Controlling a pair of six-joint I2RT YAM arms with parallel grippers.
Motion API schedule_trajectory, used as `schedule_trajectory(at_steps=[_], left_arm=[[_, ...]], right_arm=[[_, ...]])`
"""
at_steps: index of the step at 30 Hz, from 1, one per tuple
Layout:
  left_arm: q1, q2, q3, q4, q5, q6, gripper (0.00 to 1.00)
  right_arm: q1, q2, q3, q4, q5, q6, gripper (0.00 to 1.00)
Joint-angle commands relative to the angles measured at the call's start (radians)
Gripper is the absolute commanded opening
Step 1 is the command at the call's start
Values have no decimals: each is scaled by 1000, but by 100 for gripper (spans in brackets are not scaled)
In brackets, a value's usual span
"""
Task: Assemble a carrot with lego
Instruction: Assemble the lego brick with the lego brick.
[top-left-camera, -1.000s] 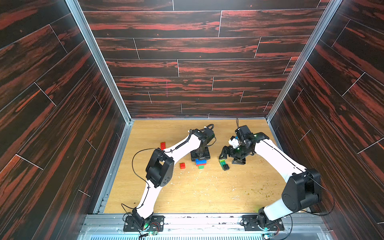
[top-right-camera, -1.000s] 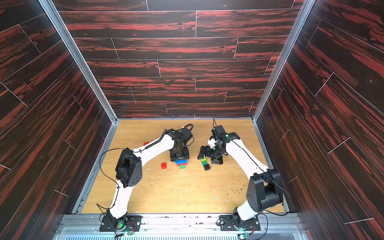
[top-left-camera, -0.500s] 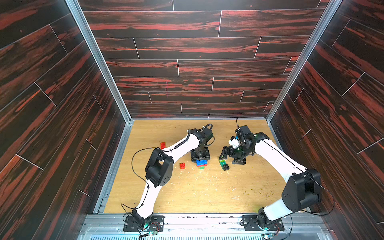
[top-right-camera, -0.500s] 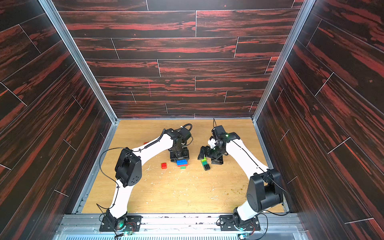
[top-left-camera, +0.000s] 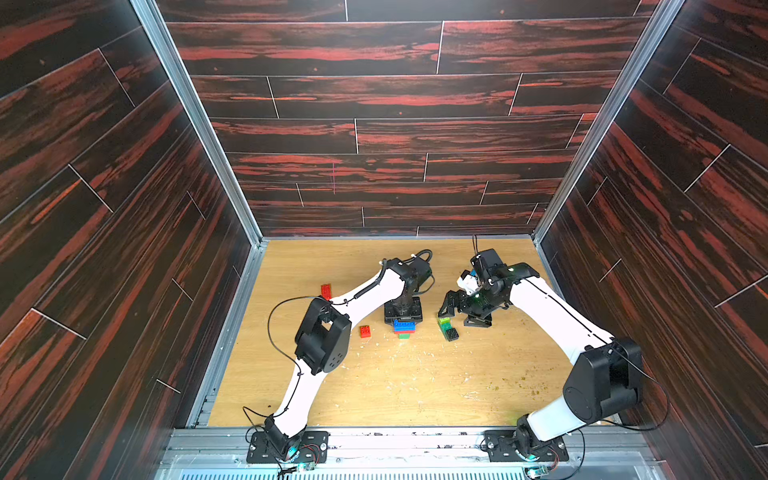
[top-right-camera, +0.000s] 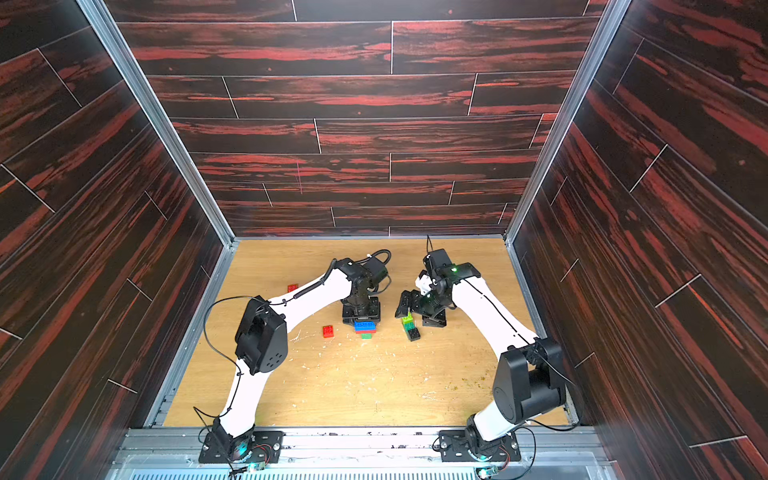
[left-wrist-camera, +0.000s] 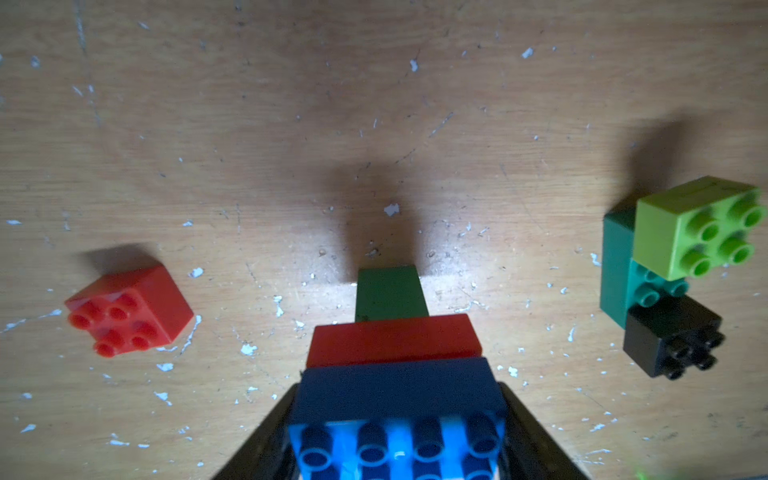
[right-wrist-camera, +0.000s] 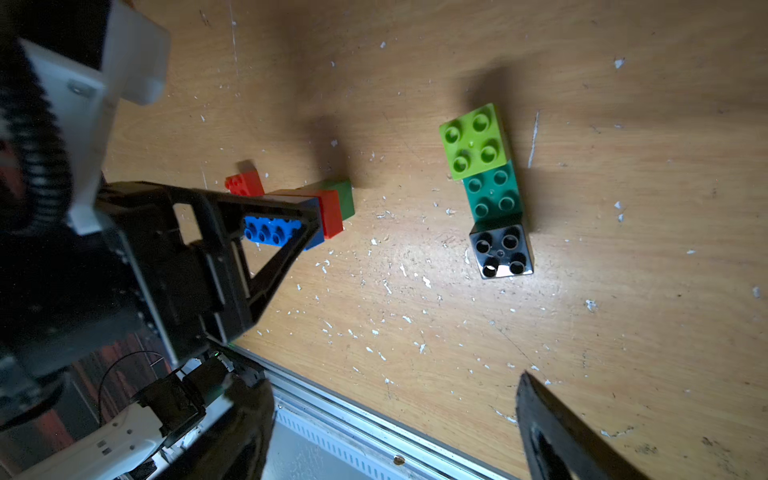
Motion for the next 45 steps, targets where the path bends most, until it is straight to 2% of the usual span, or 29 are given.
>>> schedule_trajectory(at_steps=[1,8,17,31,45], left_arm=[[-6,59,-15,-80,-44,17,28],[-7,33,-82,-22,-22,-13,27],[-8,66,-46,-69,-42,14,24],[-7,17,-21,-34,-27,-10,47],[-8,-12,8,-7,-16,-20,58]], right_arm=[[-3,35,31,-19,0,-5,92],[-3,36,37,-25,5,-2,92],[-4,41,41,-25,7,0,92],[-4,41,52,-27,12,1,92],[-13,40,53,-25,13,-6,92]])
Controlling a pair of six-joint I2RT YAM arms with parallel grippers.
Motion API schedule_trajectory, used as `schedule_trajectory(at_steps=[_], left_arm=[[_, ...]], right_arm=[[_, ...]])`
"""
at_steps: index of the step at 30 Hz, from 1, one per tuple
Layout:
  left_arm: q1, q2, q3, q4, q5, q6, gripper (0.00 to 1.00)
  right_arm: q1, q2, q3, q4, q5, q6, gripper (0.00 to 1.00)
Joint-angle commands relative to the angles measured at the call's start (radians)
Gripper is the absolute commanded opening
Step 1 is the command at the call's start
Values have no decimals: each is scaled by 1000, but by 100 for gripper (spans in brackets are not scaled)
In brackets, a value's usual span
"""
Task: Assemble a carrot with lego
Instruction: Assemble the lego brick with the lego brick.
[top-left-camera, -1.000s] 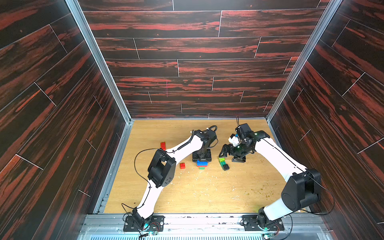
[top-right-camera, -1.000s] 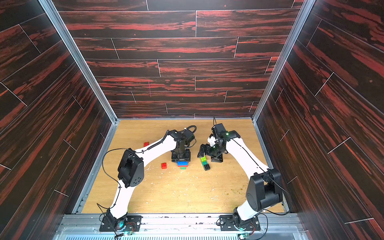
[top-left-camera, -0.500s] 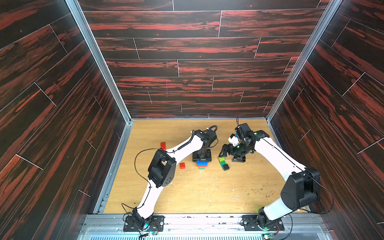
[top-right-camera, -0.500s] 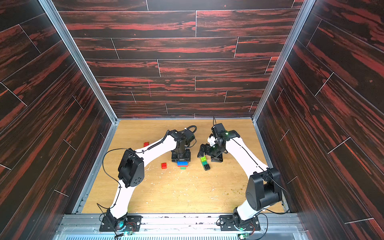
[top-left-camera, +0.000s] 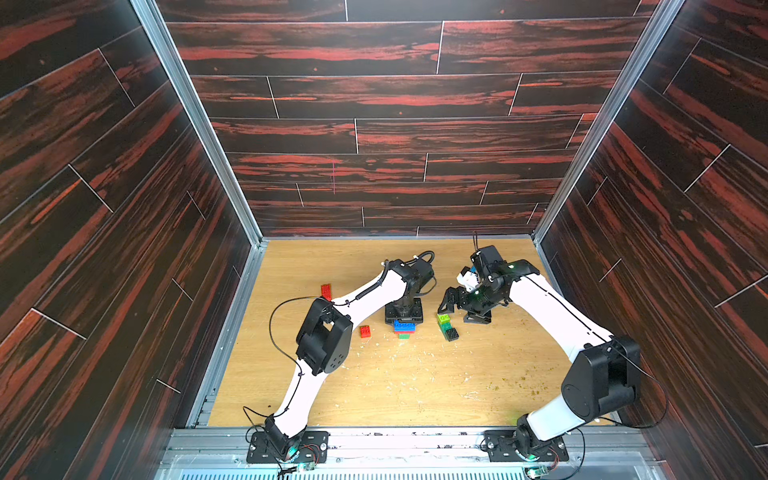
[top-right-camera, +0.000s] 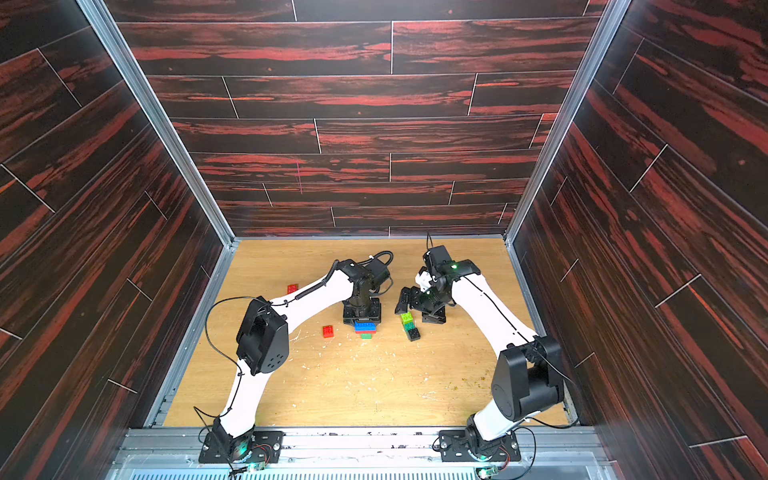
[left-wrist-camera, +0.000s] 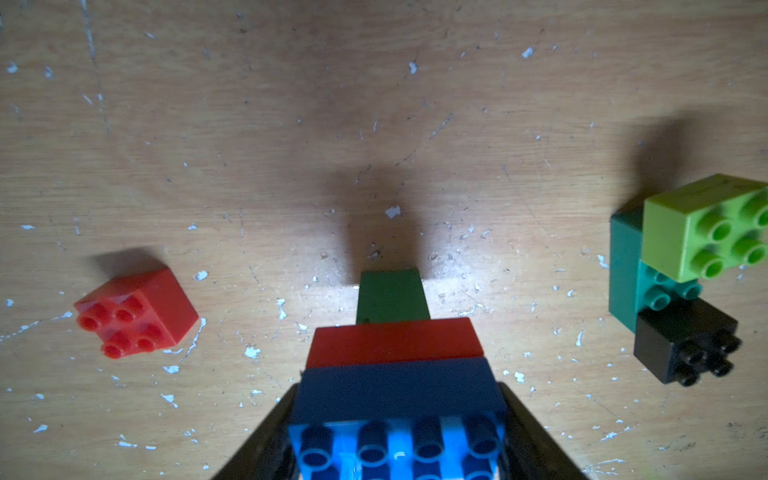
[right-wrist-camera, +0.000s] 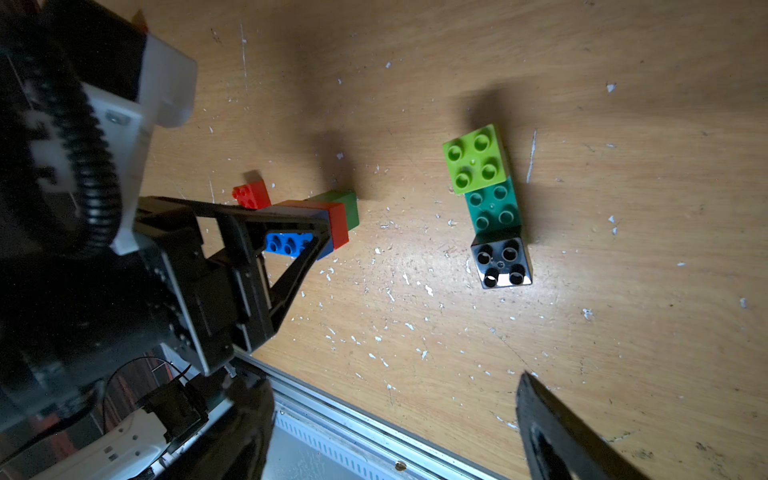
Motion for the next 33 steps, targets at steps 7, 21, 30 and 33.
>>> schedule_trajectory(at_steps=[7,21,30,33], left_arm=[[-1,-28,14,-4,5,-12,65],[0,-51,28,12,22,-5,84],[130,-162,-29,-7,-81,-20,86],[223,-185,-60,2,-128,-11,86]], right_arm=[[-12,28,20,-17,0,-10,92],[-19,34,19,-12,-6,-8,92],[-20,25,24,-9,-6,1,92],[-20,24,25,-5,-8,5,92]])
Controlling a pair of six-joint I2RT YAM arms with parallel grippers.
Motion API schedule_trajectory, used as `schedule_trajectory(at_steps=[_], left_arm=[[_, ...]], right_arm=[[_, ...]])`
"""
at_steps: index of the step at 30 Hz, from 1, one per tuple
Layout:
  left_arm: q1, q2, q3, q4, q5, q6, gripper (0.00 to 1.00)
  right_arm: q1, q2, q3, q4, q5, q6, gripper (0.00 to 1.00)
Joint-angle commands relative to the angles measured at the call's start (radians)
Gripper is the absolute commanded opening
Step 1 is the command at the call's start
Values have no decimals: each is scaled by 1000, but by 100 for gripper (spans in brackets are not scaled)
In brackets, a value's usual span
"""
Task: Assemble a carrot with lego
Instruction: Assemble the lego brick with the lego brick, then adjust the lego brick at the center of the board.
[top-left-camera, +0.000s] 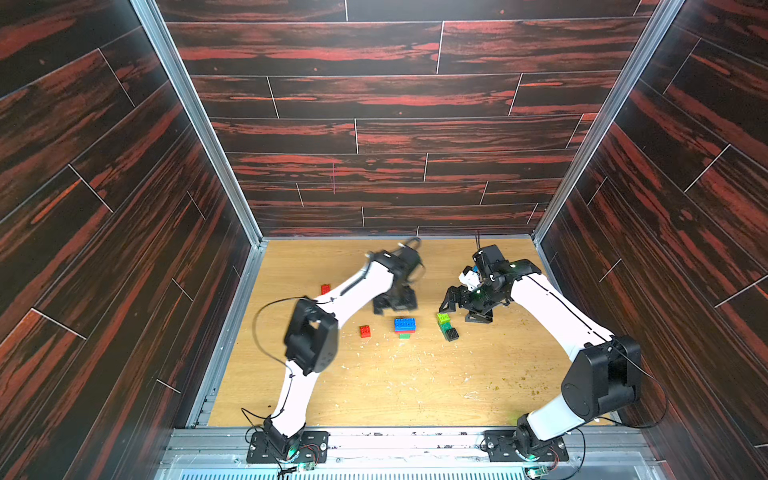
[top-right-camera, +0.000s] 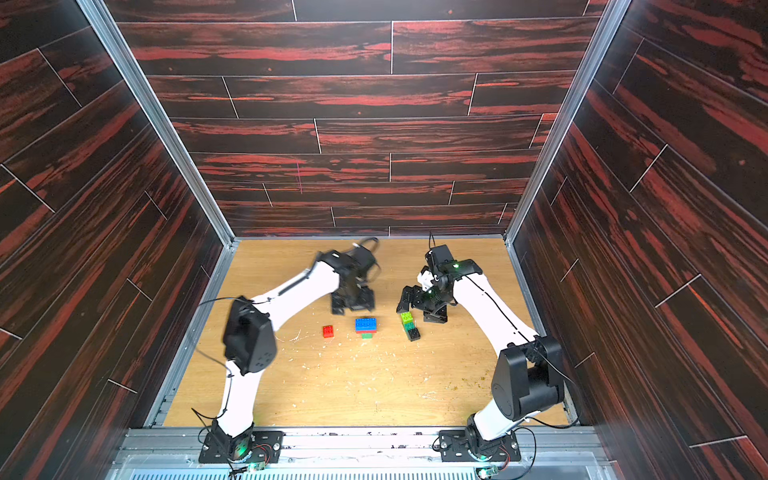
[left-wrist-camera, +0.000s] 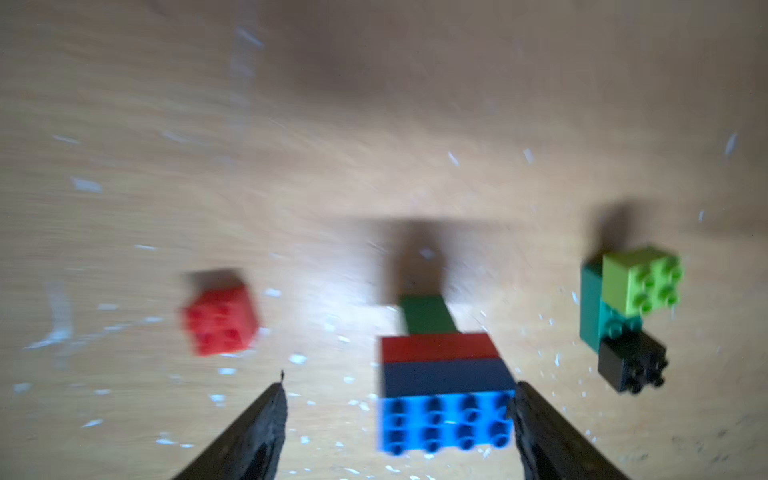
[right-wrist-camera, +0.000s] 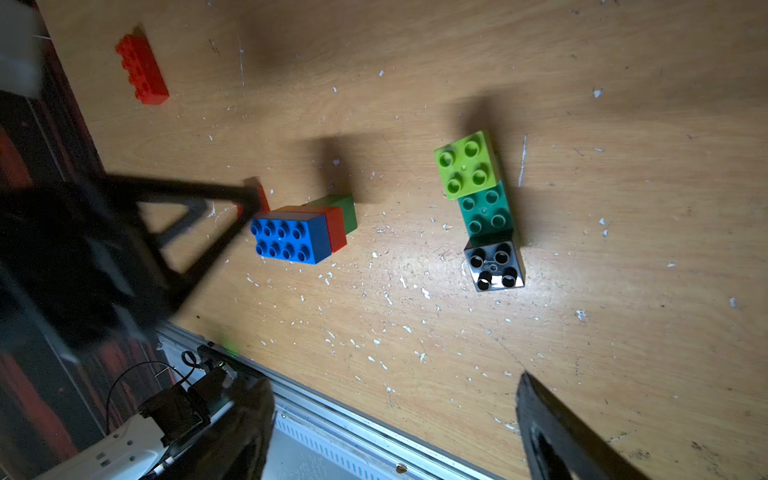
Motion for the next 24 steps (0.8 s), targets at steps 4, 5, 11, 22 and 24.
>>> schedule_trajectory(at_steps=[4,5,11,22,24], left_arm=[[215,-75,-39,-25,-153,23,86],[242,-73,-40,-23,-158,33,86],[419,-66,-89,105,-155,85,86],[552,171,41,176,-94,203,81],[553,216,83,175,-64,214,82]], right_arm=[[-7,22,24,-7,-10,8,92],[-7,20,24,-6,-10,8,92],[-6,23,21,-2,-13,13,92],[-7,19,24,-7,-4,28,92],[-7,17,22,-10,0,31,92]])
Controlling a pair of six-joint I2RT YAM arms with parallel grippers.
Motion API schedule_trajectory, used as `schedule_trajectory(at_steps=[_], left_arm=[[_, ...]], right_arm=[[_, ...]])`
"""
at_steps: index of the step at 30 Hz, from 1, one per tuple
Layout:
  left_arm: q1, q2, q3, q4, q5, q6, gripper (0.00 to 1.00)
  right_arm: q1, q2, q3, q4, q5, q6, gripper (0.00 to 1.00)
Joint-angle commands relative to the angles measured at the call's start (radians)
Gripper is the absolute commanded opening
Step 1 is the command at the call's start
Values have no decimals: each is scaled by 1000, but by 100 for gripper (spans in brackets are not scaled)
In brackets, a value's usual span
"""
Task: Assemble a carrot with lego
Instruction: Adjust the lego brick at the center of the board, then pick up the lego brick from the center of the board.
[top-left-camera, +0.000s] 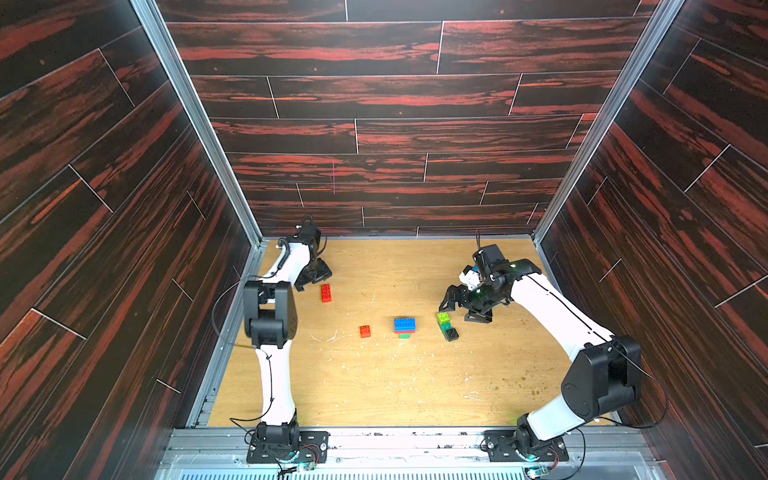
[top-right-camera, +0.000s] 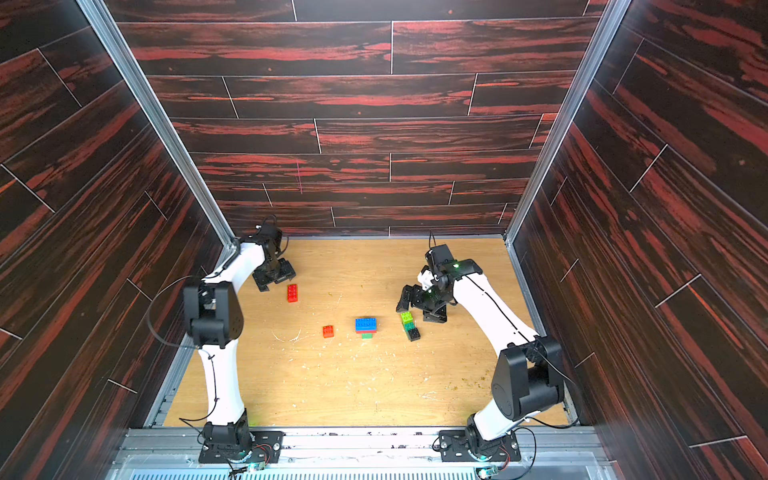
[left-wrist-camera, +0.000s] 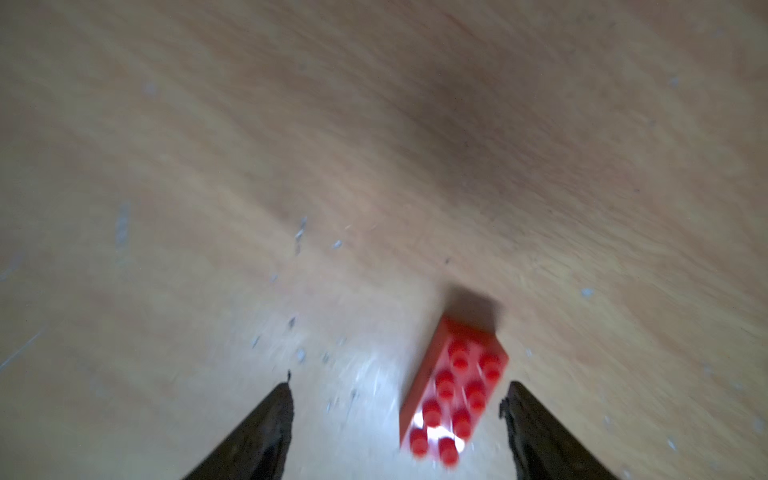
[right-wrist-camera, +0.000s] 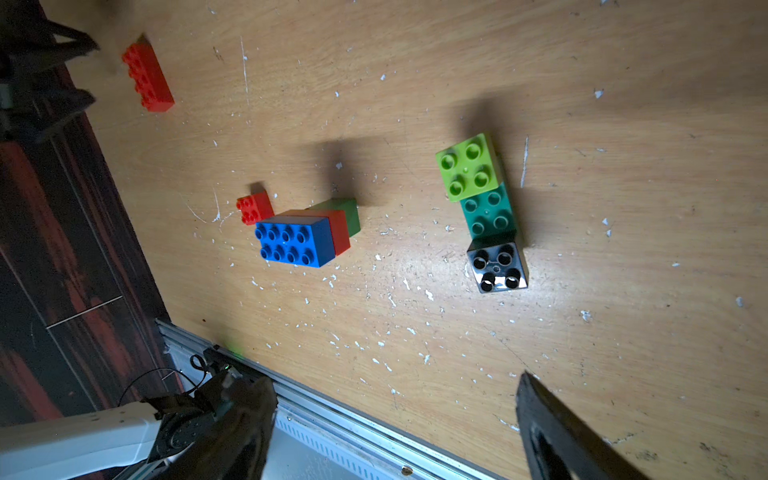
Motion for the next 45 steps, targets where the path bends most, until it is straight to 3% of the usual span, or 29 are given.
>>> schedule_trajectory(at_steps=[1,10,19,25,35,45], left_arm=[[-10,51,68,2,53,46,82],[-42,95,82,90,200,49,85],[-137,100,90,79,289,103,85],[-197,146,191,-14,326,152,85],[-202,25,176,-107,12,77,87],[-196,7,117,-198,-65,-5,87]], right_arm=[[-7,15,19,-17,5,12,92],[-8,11,21,-26,20,24,92],[-8,15,20,-20,16,29,92],[-8,16,17,-22,16,26,92],[-8,-1,-6,-12,15,29,92],[-8,14,6,-10,9,24,92]])
